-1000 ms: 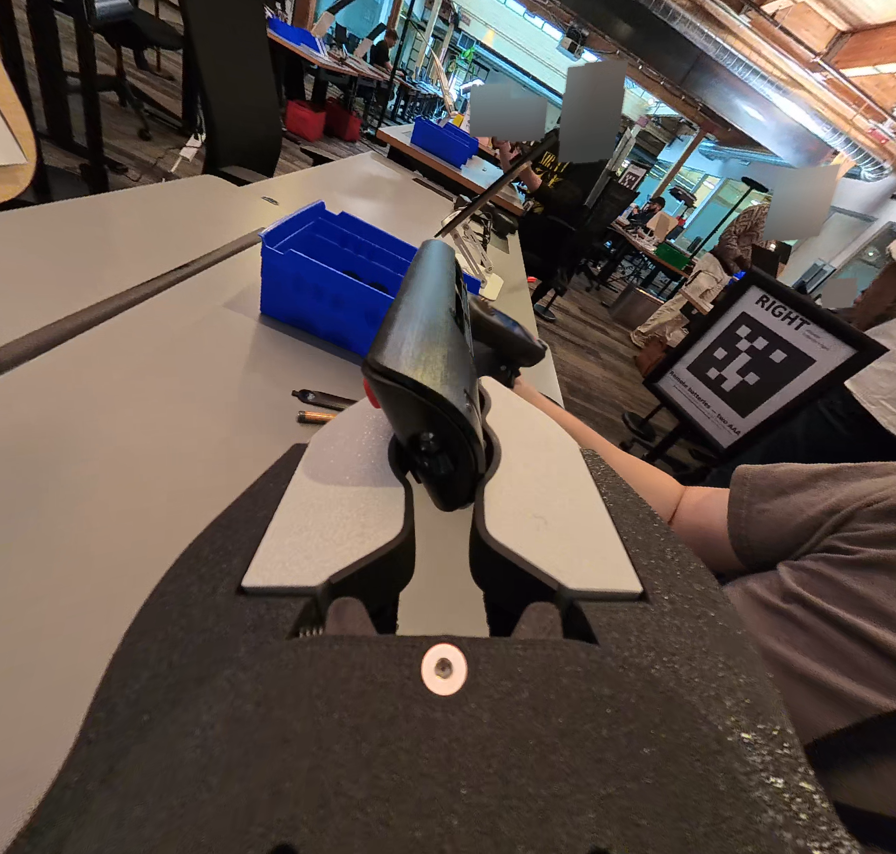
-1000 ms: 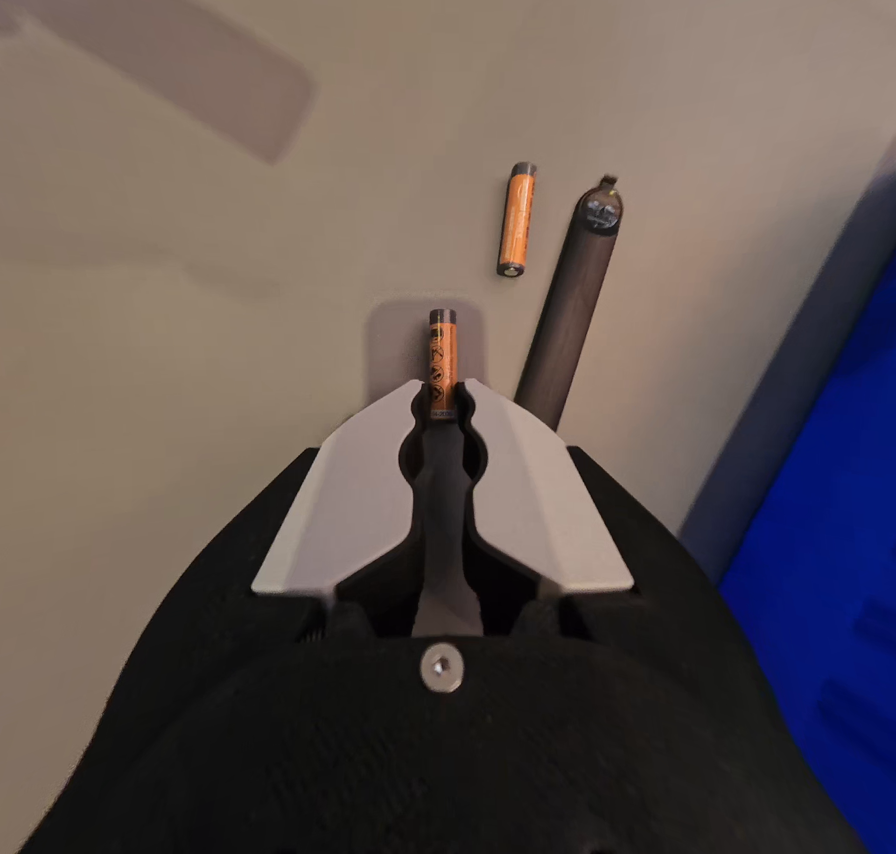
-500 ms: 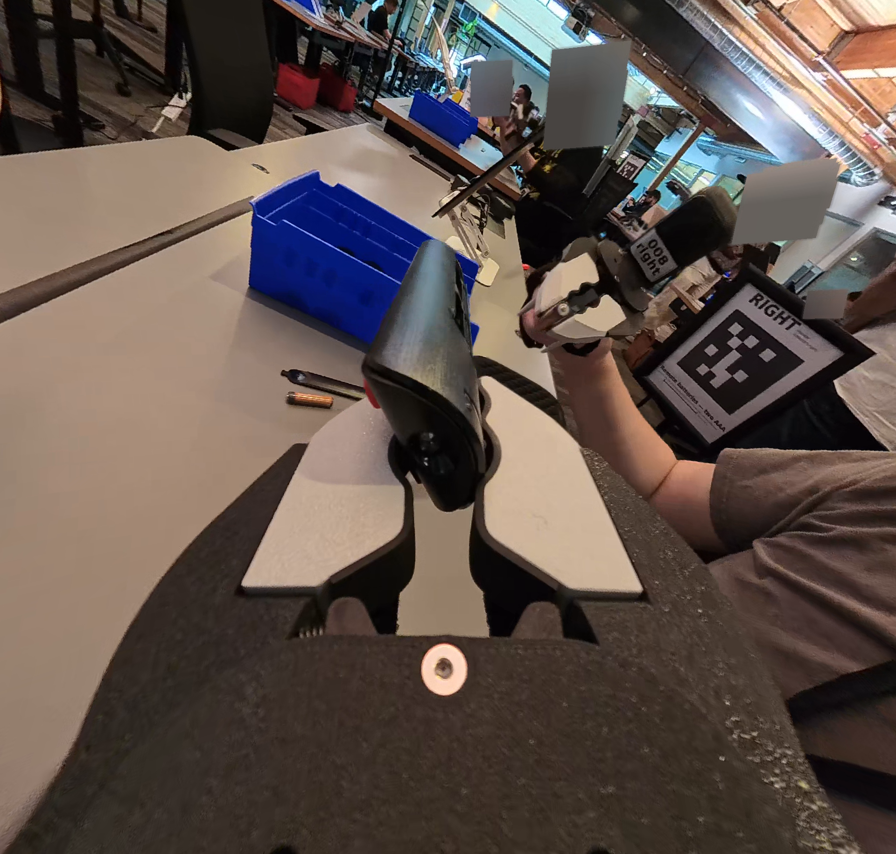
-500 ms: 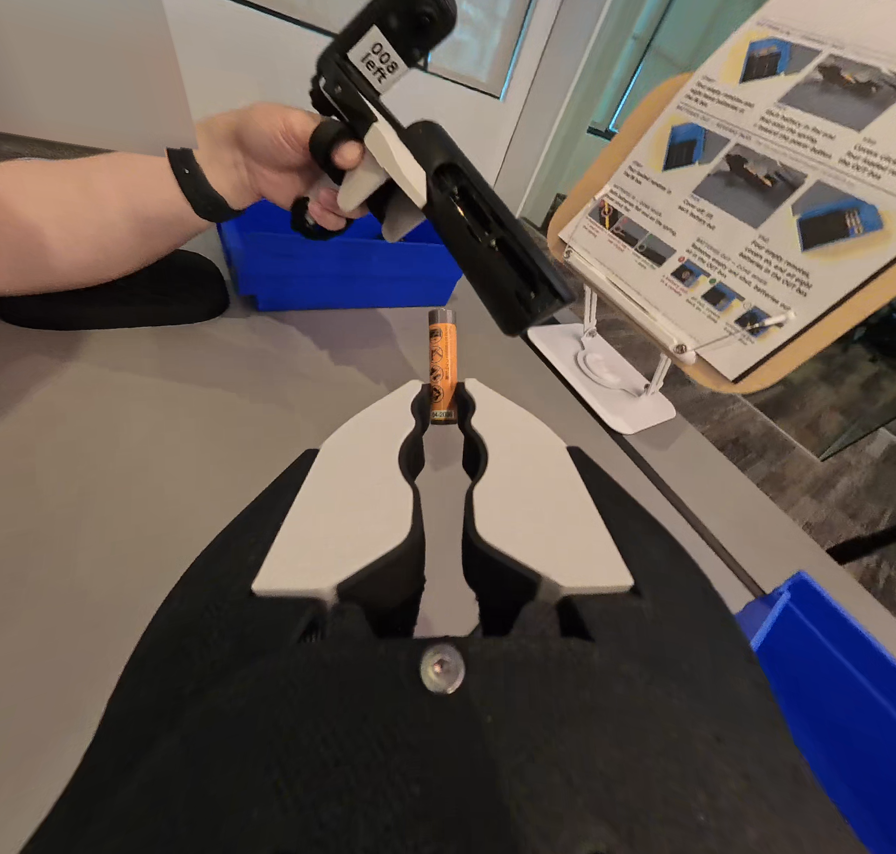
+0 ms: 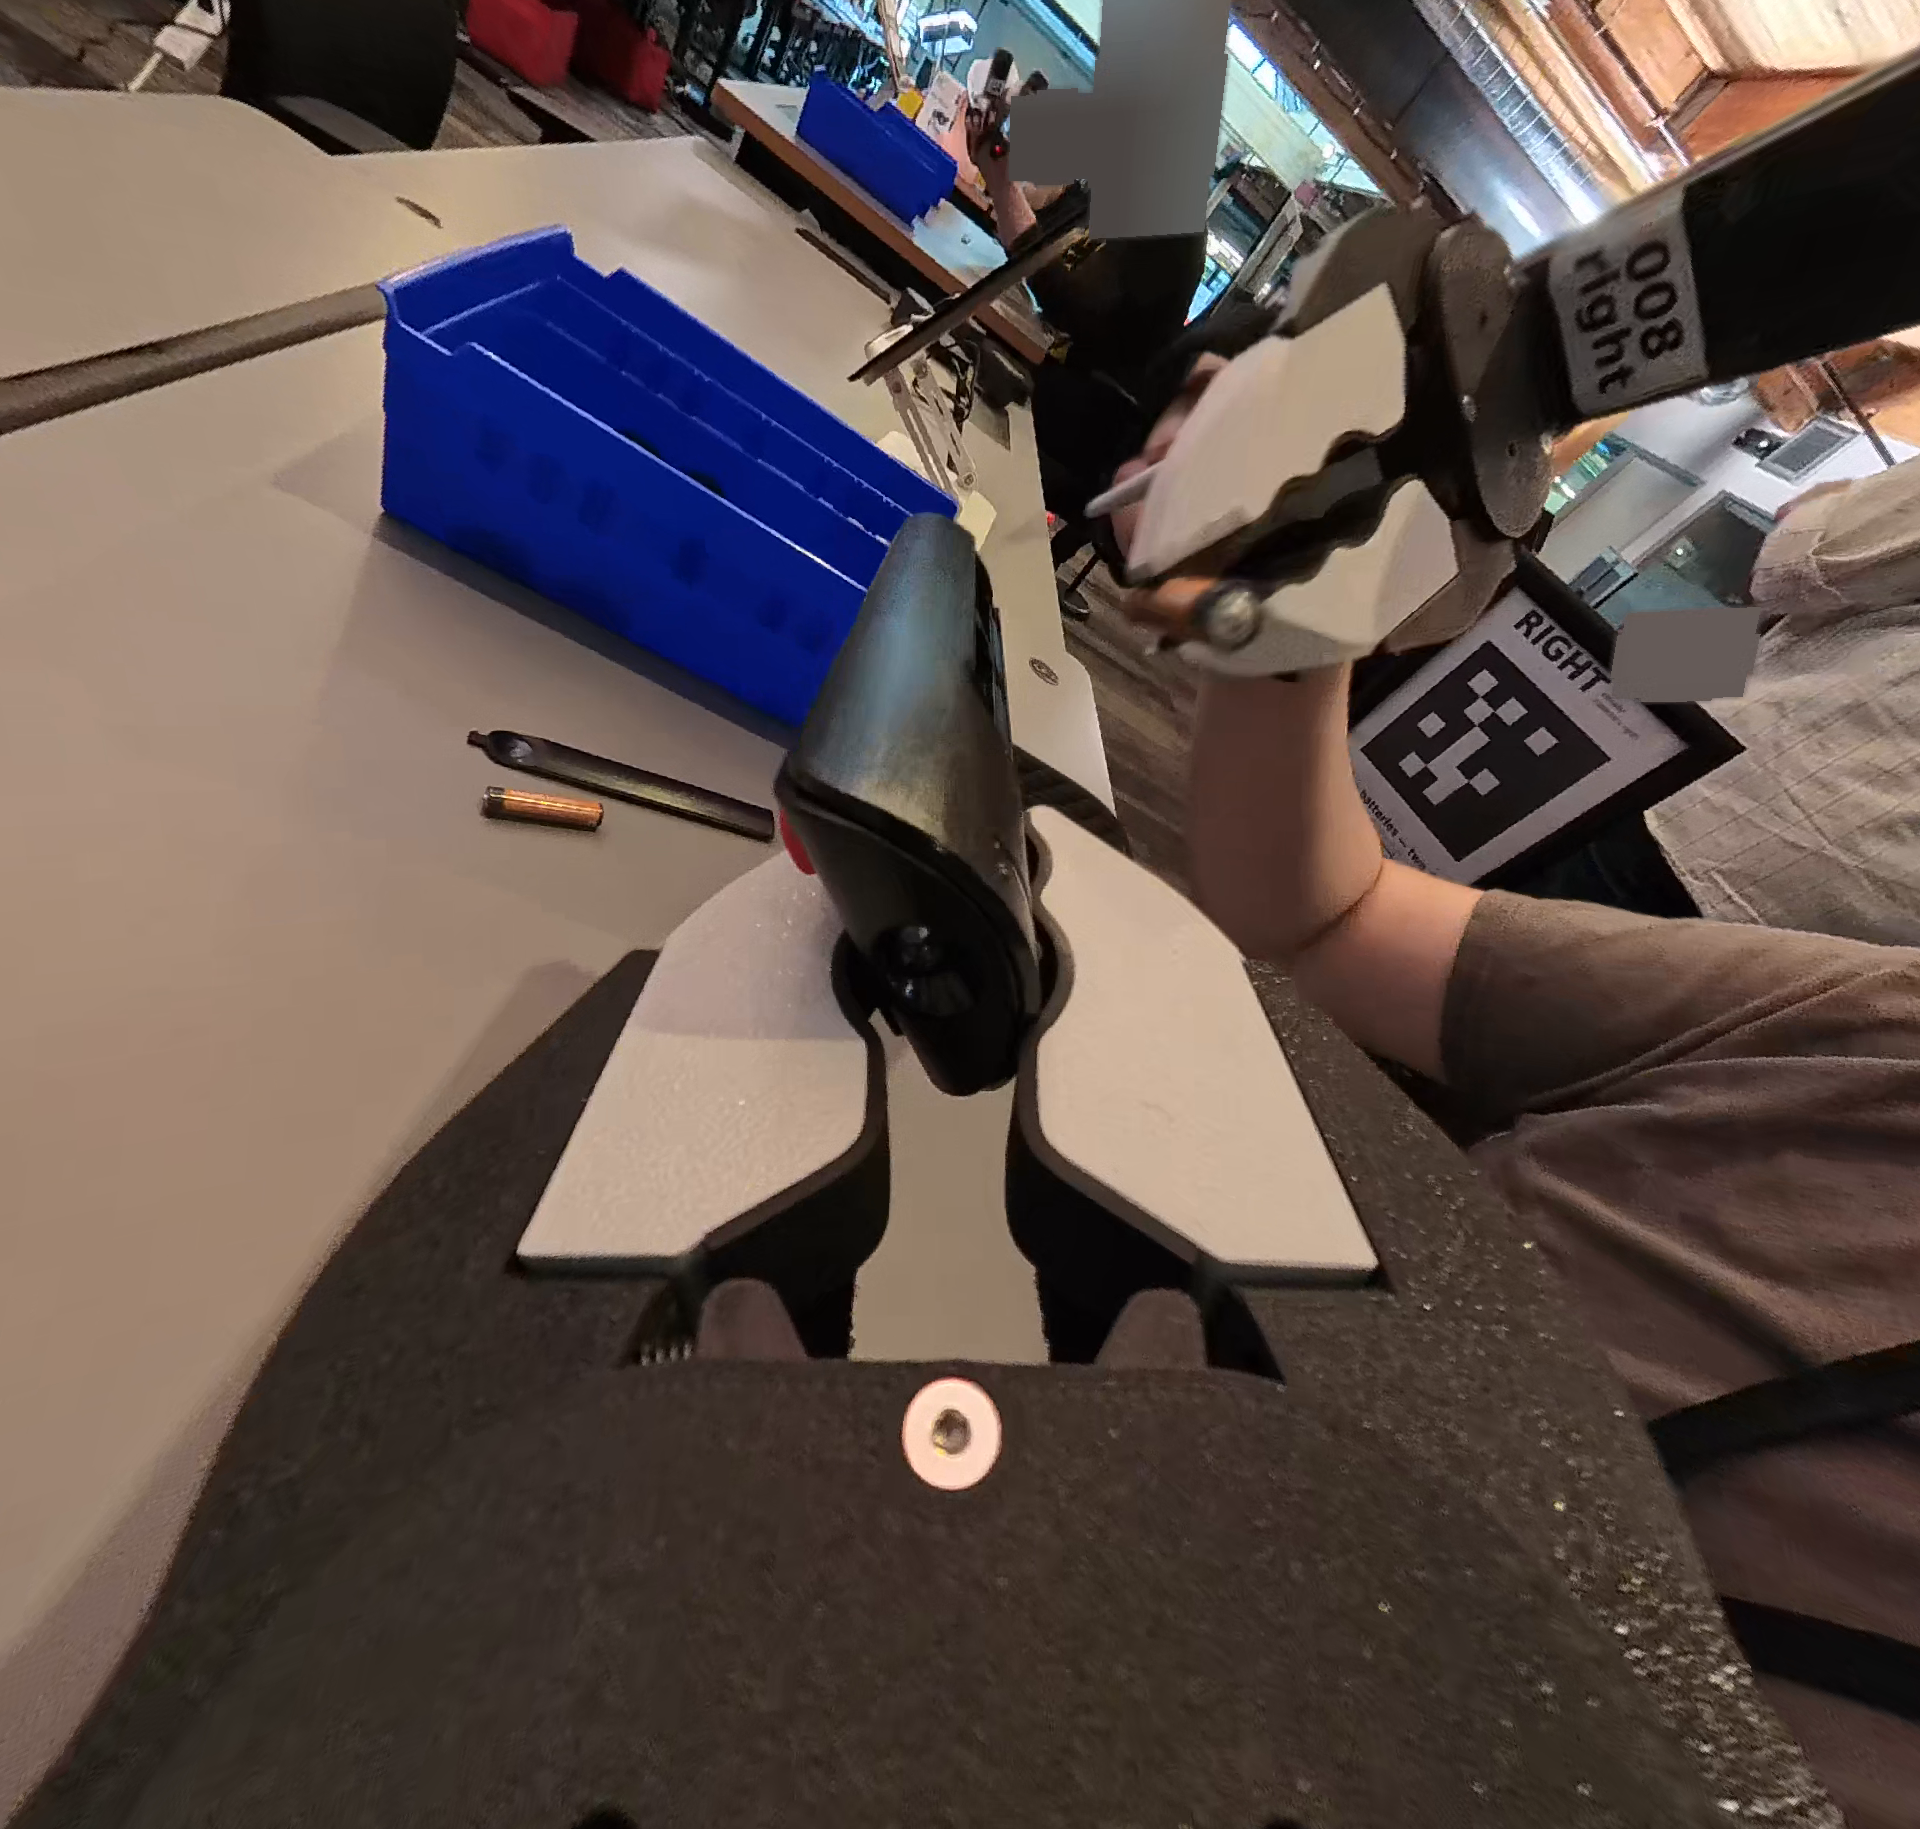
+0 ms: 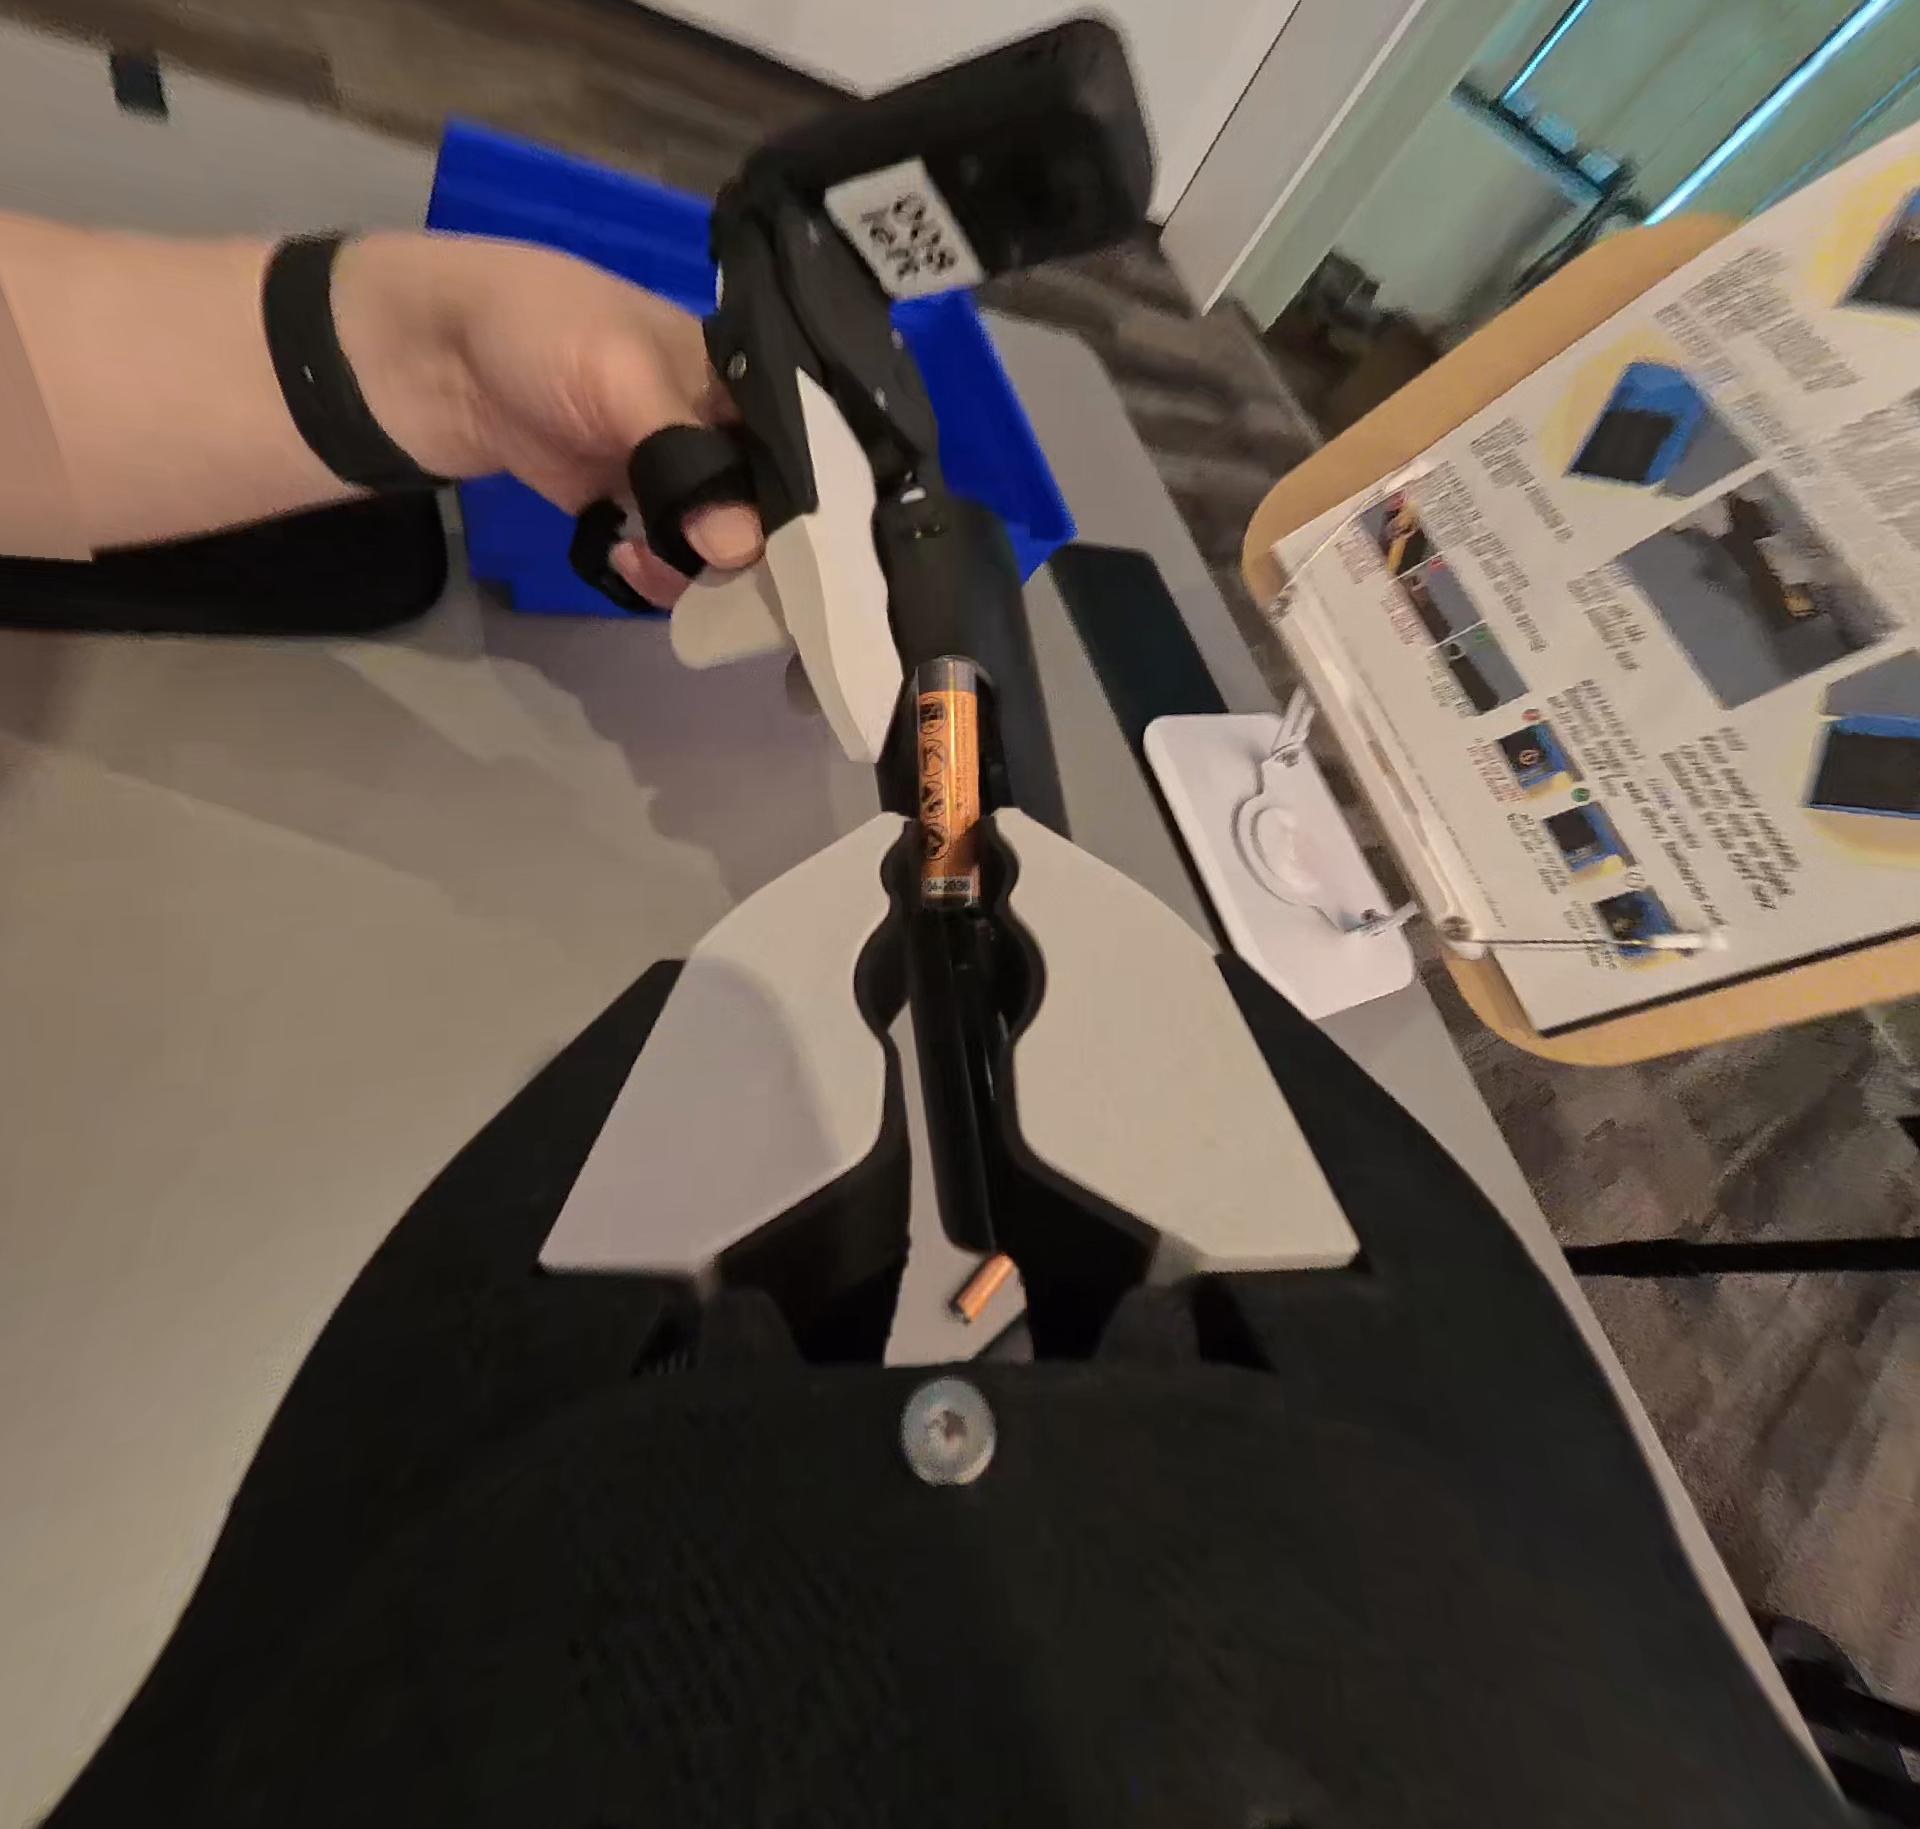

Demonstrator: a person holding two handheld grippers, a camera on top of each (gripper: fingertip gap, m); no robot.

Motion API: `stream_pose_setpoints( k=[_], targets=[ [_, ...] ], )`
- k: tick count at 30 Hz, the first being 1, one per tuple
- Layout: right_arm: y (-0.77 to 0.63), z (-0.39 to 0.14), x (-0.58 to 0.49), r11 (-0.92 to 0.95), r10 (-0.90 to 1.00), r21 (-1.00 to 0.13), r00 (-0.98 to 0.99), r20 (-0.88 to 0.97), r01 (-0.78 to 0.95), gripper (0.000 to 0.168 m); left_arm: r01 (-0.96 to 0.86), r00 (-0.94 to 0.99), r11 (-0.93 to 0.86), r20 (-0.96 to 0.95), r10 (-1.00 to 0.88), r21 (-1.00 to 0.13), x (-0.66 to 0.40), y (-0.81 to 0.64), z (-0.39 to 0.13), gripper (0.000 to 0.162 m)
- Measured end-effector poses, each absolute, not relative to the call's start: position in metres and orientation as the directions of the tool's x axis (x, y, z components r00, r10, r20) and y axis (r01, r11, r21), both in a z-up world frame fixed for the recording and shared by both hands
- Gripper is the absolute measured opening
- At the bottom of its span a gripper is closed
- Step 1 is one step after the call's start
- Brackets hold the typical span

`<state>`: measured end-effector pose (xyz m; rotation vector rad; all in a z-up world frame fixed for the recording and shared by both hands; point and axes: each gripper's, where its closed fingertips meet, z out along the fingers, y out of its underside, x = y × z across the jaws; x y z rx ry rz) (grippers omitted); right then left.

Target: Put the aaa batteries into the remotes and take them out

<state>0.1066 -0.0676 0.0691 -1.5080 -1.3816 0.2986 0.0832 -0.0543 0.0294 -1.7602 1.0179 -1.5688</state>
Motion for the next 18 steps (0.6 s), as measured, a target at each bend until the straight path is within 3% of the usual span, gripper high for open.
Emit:
stream_pose_setpoints(
  k=[7,18],
  targets=[
    [-0.047,0.041,0.099,0.093,0.904,-0.718,0.243,0.351,0.69,0.012,-0.175,0.014,-0.623,0.631,-0.776,-0.762,0.083,-0.054,0.023,0.022],
    [-0.037,0.022,0.093,0.009,0.958,-0.732,0.203,0.201,0.682,0.012,-0.164,0.042,-0.718,0.722,-0.69,-0.677,0.079,-0.043,0.009,0.022]
  ],
)
